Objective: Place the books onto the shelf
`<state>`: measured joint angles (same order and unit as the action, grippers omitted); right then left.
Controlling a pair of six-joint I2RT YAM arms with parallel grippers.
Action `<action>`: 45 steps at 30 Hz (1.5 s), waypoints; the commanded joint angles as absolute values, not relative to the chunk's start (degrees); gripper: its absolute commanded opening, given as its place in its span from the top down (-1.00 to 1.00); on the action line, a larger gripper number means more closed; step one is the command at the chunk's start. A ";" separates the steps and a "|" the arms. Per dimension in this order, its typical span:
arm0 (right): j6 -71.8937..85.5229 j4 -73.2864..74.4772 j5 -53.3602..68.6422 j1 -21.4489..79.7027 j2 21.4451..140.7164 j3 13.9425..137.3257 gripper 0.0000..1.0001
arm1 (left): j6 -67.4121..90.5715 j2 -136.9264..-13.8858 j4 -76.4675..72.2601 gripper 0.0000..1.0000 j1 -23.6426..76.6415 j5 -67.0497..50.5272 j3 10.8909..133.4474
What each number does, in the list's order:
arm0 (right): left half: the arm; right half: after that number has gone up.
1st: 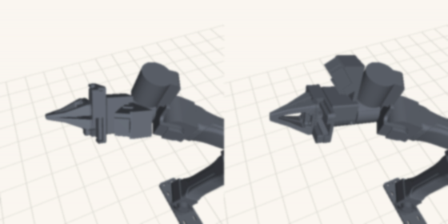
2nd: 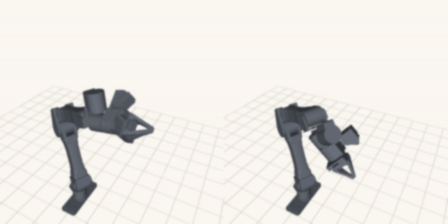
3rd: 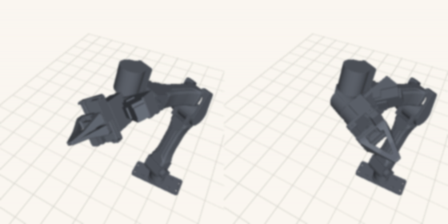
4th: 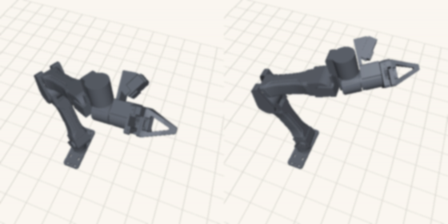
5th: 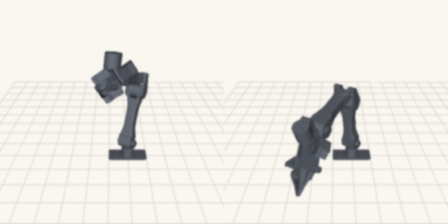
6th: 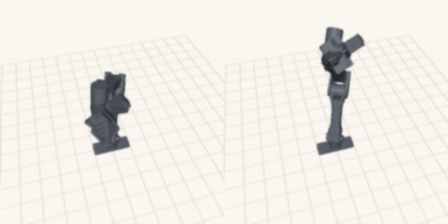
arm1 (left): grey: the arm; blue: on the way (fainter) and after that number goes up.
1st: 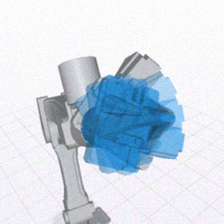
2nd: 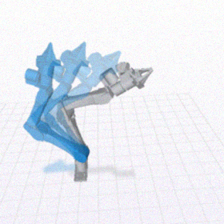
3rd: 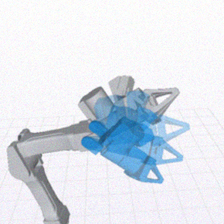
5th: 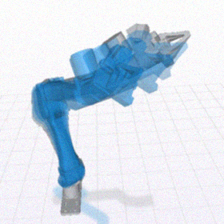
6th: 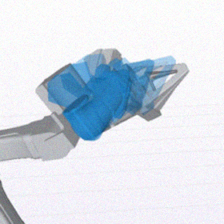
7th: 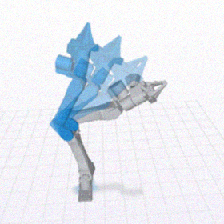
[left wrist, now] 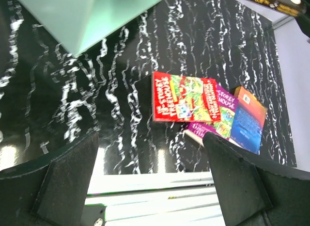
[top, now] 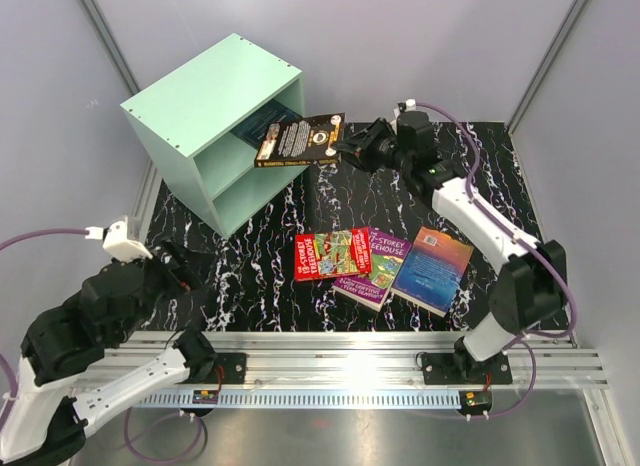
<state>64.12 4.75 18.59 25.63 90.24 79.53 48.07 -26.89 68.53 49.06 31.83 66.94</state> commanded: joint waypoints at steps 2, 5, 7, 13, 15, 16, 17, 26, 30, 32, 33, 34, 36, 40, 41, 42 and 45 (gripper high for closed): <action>71.63 -9.57 14.86 27.59 94.65 85.77 1.00 | 48.25 -26.01 75.58 -0.86 49.22 34.36 71.80; 73.04 -14.48 10.22 29.53 99.13 88.94 1.00 | 47.73 -25.84 77.69 -0.86 49.22 35.07 73.47; 73.56 -14.77 7.57 31.10 102.82 92.26 1.00 | 47.46 -25.75 78.40 -0.86 49.13 34.63 74.17; 77.24 -11.08 -8.86 35.24 109.07 97.46 1.00 | 46.94 -25.05 80.59 -0.86 49.22 35.07 76.11; 78.57 -7.92 -15.10 37.52 110.56 98.69 1.00 | 46.23 -24.79 80.68 -0.86 49.22 34.89 76.29; 79.10 -6.43 -17.21 38.49 111.26 101.05 1.00 | 45.97 -24.61 80.86 -0.87 49.22 34.89 76.29; 78.93 -3.11 -20.79 40.06 111.97 102.47 1.00 | 45.79 -24.61 80.95 -0.87 49.22 34.89 76.46; 86.56 9.21 -29.78 42.98 121.55 114.34 1.00 | 43.51 -23.64 81.56 -0.89 49.22 34.72 77.08; 88.59 9.75 -31.38 42.98 124.44 115.83 1.00 | 43.16 -23.20 81.74 -0.90 49.22 34.72 76.03; 89.29 11.41 -32.42 42.98 126.02 117.33 1.00 | 43.07 -22.77 81.65 -0.91 49.22 34.63 75.06; 89.47 11.86 -32.43 42.89 126.47 118.73 1.00 | 42.98 -22.68 81.48 -0.91 49.13 34.54 74.80; 89.56 12.04 -32.61 42.98 127.00 119.35 1.00 | 42.98 -22.59 81.39 -0.91 49.13 34.45 74.53; 89.47 12.74 -32.87 42.89 128.40 121.62 1.00 | 42.72 -22.59 81.21 -0.92 49.22 34.45 74.09; 89.47 13.36 -31.73 42.89 130.78 124.71 1.00 | 42.28 -22.41 80.77 -0.93 49.22 34.80 73.39; 89.47 13.97 -31.03 42.89 131.30 125.24 1.00 | 42.19 -22.50 80.68 -0.94 49.22 34.80 73.21; 89.21 13.97 -30.76 42.80 131.83 125.68 1.00 | 42.19 -22.41 80.51 -0.94 49.13 34.89 72.69; 87.46 13.27 -29.53 42.80 132.36 125.77 0.26 | 42.19 -22.32 80.33 -0.94 49.22 34.89 71.90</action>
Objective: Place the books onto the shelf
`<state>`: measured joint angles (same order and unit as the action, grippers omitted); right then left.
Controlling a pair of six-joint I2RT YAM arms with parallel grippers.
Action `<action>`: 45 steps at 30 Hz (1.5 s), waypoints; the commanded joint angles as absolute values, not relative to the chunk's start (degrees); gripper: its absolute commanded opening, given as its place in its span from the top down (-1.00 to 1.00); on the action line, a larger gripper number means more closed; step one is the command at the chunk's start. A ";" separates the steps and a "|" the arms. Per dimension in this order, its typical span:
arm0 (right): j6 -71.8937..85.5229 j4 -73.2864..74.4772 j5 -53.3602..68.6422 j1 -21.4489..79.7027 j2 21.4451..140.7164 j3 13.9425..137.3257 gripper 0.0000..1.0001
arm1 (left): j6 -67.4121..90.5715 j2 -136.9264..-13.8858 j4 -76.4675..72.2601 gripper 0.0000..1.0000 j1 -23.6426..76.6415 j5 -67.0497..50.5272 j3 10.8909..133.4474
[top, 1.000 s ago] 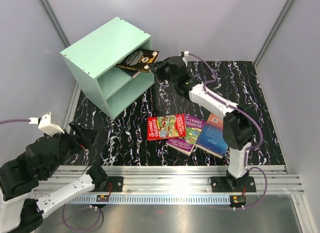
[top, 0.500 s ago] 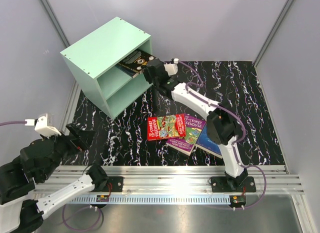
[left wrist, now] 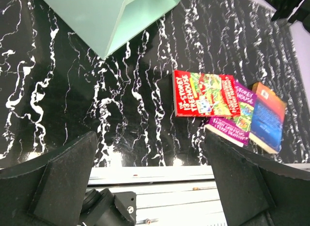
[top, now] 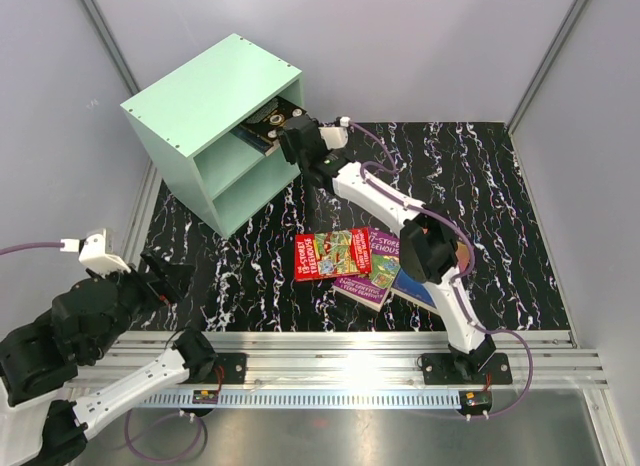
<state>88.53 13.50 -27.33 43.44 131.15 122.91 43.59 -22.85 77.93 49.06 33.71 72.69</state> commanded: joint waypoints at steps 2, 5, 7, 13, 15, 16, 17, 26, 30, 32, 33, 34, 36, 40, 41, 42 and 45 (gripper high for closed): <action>86.92 13.53 -28.83 42.89 132.45 125.77 -0.09 | 42.19 -22.06 80.33 -0.95 49.22 34.80 71.54; 86.84 13.62 -26.99 42.80 131.58 124.02 -0.53 | 42.28 -21.97 80.24 -0.95 49.22 34.72 71.54; 86.05 13.62 -25.76 42.63 130.70 122.97 -0.68 | 42.28 -22.06 80.16 -0.95 49.22 34.80 71.63; 81.92 15.81 -21.63 42.63 125.79 119.45 -0.87 | 42.45 -21.88 78.75 -0.95 49.13 34.10 70.05; 79.81 16.34 -20.57 42.63 123.41 115.16 -0.89 | 42.28 -22.24 77.44 -0.95 49.22 33.14 69.61; 78.93 16.61 -20.57 42.71 119.92 112.87 -0.99 | 42.10 -22.58 76.30 -0.95 49.22 32.79 69.17; 76.05 16.09 -20.39 42.63 117.97 107.28 -1.00 | 42.01 -22.76 75.68 -0.95 49.13 32.52 68.82; 48.99 28.30 -23.47 42.19 93.01 80.23 -1.00 | 42.01 -29.61 57.50 -0.95 49.22 20.05 58.37; 46.93 32.68 -12.69 35.80 82.11 64.45 -1.00 | 42.89 -34.00 45.81 -0.96 49.13 15.91 48.46; 46.32 33.14 -8.29 31.67 75.87 56.74 -1.00 | 43.15 -38.20 40.01 -0.96 49.13 16.52 45.46; 46.23 33.05 -6.96 31.64 73.76 54.51 -0.99 | 43.15 -39.71 38.25 -0.96 49.04 16.96 45.44; 46.06 32.79 -5.46 29.03 70.17 52.58 -1.00 | 43.07 -41.29 34.93 -0.96 49.04 17.31 44.22; 45.53 32.35 -1.61 26.99 67.86 48.79 -0.99 | 42.98 -47.18 32.36 -0.97 48.43 18.10 43.77; 44.47 28.14 4.29 25.40 69.94 45.10 -1.00 | 42.72 -57.11 25.08 -0.97 45.97 16.44 43.51; 44.65 26.47 5.87 25.40 71.27 44.48 -1.00 | 42.71 -58.61 23.74 -0.96 45.18 16.00 43.16; 44.82 22.71 9.80 25.40 72.67 43.95 -0.99 | 42.63 -61.58 22.25 -0.96 44.91 15.47 42.98; 47.37 13.93 17.28 25.40 77.77 41.58 -0.99 | 42.19 -66.95 16.89 -0.96 43.95 14.51 42.01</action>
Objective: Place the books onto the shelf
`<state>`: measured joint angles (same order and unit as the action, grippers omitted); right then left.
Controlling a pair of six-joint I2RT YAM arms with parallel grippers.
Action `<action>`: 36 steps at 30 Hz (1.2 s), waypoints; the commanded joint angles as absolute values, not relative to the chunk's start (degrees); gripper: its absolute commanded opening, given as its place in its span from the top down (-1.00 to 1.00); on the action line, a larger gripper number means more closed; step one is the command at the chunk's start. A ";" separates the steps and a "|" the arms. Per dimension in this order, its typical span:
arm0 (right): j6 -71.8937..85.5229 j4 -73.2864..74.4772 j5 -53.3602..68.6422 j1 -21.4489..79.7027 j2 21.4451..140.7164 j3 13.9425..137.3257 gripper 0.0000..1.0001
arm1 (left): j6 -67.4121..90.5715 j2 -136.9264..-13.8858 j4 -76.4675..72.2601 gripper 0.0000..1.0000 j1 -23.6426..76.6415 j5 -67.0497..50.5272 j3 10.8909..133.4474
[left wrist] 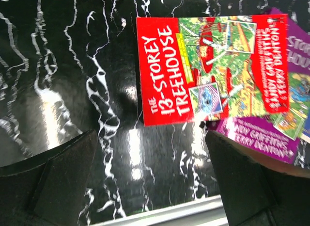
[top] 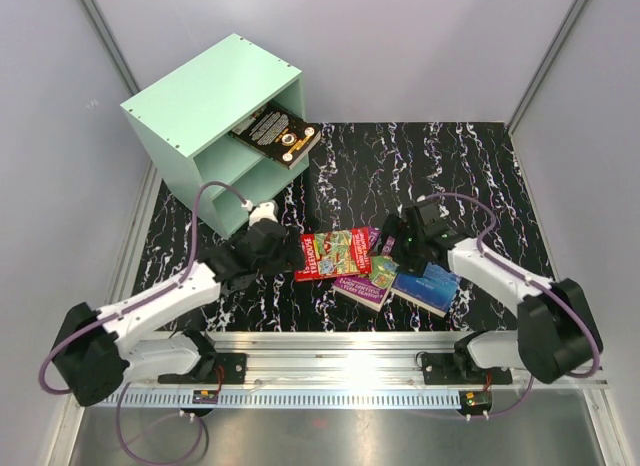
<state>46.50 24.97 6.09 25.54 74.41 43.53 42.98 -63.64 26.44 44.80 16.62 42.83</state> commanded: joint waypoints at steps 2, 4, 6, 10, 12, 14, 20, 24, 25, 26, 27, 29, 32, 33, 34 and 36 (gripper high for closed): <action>48.77 9.95 19.94 25.40 80.67 40.17 -0.99 | 42.10 -70.03 13.63 -0.96 43.51 13.71 41.57; 48.87 6.86 21.53 25.40 83.30 39.99 -0.99 | 42.01 -74.76 11.26 -0.94 43.33 12.57 41.57; 48.52 5.89 21.71 25.40 85.33 40.34 -0.99 | 42.62 -78.03 9.50 -0.93 43.07 11.52 41.57; 48.08 4.13 22.59 25.40 87.97 41.31 -1.00 | 43.33 -84.62 7.30 -0.90 42.98 10.72 42.97; 48.08 3.35 23.03 25.40 89.72 41.57 -0.99 | 43.59 -86.65 7.99 -0.90 42.80 11.69 45.16; 48.43 2.47 23.72 25.49 90.70 41.66 -1.00 | 43.24 -89.63 7.82 -0.90 42.28 10.90 46.23; 50.27 -3.77 26.36 25.40 94.21 40.60 -0.81 | 41.14 -94.39 3.43 -0.87 41.57 8.79 46.49; 50.89 -6.41 26.89 25.40 96.85 40.61 -0.53 | 39.82 -95.54 2.46 -0.85 41.48 7.82 46.76; 50.89 -6.59 26.81 25.40 97.29 40.69 -0.44 | 39.73 -95.45 2.46 -0.85 41.40 7.82 46.67; 50.80 -7.03 26.72 25.40 97.56 40.61 -0.28 | 39.64 -95.45 2.29 -0.85 41.40 7.74 46.32; 50.89 -7.12 26.63 25.40 98.25 40.87 -0.22 | 39.55 -95.28 1.68 -0.85 41.31 7.56 45.97; 51.15 -7.47 26.02 25.40 98.70 40.78 -0.18 | 39.46 -95.18 1.06 -0.85 41.31 6.86 45.44; 51.77 -6.86 23.39 25.31 98.97 40.61 -0.21 | 39.38 -95.01 0.62 -0.85 41.31 6.59 45.18; 51.68 -6.33 22.42 25.14 98.70 40.95 -0.24 | 39.37 -95.01 0.53 -0.85 41.13 6.50 45.09; 51.94 -5.89 21.28 24.88 98.61 41.04 -0.29 | 39.37 -95.10 0.53 -0.85 41.13 6.42 45.00; 52.29 -5.80 20.39 23.56 98.53 41.48 -0.42 | 39.37 -95.45 0.61 -0.85 40.78 5.89 45.17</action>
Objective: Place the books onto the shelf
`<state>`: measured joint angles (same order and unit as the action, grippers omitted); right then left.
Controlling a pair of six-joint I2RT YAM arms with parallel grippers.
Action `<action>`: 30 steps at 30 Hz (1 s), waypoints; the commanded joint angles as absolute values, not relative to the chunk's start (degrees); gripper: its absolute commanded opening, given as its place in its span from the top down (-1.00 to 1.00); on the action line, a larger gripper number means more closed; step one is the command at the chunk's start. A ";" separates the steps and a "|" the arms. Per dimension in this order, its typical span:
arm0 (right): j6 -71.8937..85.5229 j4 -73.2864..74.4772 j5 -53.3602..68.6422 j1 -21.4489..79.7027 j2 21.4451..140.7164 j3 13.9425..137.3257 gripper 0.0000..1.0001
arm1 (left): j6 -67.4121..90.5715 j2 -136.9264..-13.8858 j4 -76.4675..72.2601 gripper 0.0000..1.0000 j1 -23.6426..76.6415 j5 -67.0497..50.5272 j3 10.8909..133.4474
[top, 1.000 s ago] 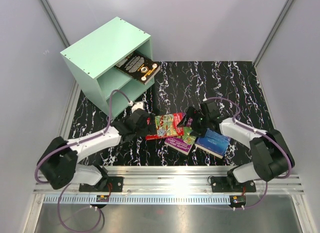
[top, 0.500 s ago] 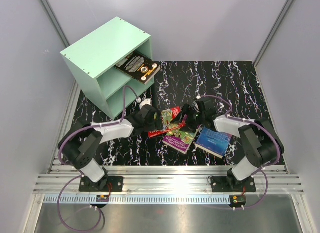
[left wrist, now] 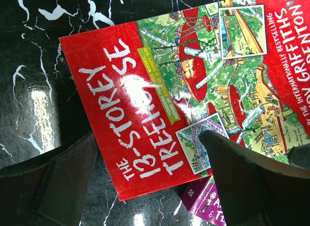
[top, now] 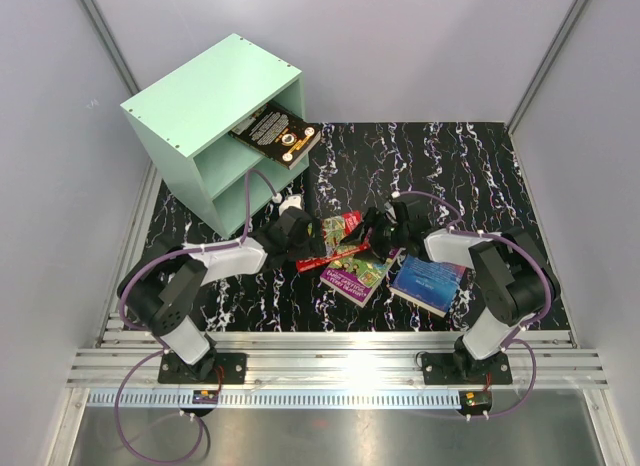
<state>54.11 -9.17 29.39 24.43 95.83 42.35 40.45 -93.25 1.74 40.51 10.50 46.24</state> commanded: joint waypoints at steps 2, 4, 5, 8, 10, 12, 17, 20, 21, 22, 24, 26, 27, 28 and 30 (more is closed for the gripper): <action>51.77 -4.23 19.87 22.51 98.79 42.53 -0.50 | 39.29 -95.71 0.70 -0.84 40.61 5.54 45.35; 51.07 -3.43 19.69 20.84 99.49 43.77 -0.51 | 39.29 -95.71 0.62 -0.84 40.43 5.27 45.35; 51.06 -3.69 19.77 20.31 100.10 44.03 -0.49 | 39.29 -95.54 0.62 -0.84 40.52 5.19 45.18; 50.89 -4.30 20.47 18.64 101.07 44.65 -0.35 | 39.29 -95.45 0.26 -0.84 40.25 4.84 44.91; 50.63 -4.83 20.65 18.20 101.78 45.00 0.00 | 39.20 -95.45 0.26 -0.84 40.25 4.57 44.91; 50.54 -6.24 21.35 17.93 102.74 45.26 0.24 | 39.11 -95.71 0.26 -0.83 40.17 4.40 45.00; 51.06 -9.66 23.64 17.93 104.85 44.65 1.00 | 39.02 -95.80 0.53 -0.83 40.08 4.13 45.18; 51.59 -10.98 24.26 17.93 104.42 43.33 1.00 | 39.02 -95.54 0.44 -0.82 40.08 4.13 45.18; 51.50 -10.90 24.34 17.93 103.11 42.72 1.00 | 39.11 -95.36 0.53 -0.82 40.08 4.22 45.00; 51.76 -10.72 24.08 17.93 102.14 42.28 1.00 | 39.20 -94.93 0.61 -0.82 40.08 4.65 44.83; 52.20 -9.23 23.99 17.93 97.59 40.79 1.00 | 39.55 -93.52 0.62 -0.83 40.08 5.36 44.56; 52.99 -8.01 24.95 18.19 91.27 39.21 1.00 | 39.90 -93.60 0.88 -0.85 39.82 5.97 44.73; 53.35 -7.39 25.48 18.45 88.97 37.63 1.00 | 39.99 -94.04 1.23 -0.85 39.64 5.89 45.17; 53.61 -6.25 25.84 19.24 86.42 36.92 1.00 | 39.99 -94.56 1.58 -0.85 39.29 5.71 46.13; 53.70 -1.25 25.32 21.00 77.99 35.17 1.00 | 39.82 -95.62 2.37 -0.85 39.02 5.54 47.11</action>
